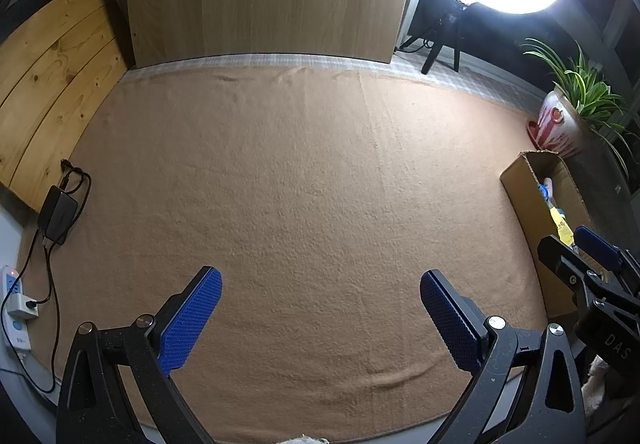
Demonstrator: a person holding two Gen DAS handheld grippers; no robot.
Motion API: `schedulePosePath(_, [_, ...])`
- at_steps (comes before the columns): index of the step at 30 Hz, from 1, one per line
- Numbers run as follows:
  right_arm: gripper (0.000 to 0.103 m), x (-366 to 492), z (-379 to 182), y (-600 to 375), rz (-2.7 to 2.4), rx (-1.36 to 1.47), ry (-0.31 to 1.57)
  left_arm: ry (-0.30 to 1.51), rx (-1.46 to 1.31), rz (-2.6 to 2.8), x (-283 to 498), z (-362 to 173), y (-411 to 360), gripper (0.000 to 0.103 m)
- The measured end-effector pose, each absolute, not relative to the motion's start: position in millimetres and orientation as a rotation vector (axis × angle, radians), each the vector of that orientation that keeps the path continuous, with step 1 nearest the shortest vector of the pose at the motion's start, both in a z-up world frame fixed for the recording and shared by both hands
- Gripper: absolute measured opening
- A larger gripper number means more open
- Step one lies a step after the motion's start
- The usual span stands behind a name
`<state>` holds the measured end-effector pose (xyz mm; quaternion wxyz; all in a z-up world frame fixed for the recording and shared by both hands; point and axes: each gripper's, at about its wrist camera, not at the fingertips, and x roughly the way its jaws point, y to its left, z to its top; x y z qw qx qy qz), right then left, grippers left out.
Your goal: Organize objects
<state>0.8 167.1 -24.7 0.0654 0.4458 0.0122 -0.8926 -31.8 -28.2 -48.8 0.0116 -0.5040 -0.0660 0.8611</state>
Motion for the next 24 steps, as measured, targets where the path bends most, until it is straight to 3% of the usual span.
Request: schedulePosePath(24, [0.073, -10, -41, 161, -2.66, 1.406, 0.041, -0.228, -1.607, 2.659, -43, -70, -31, 0.101])
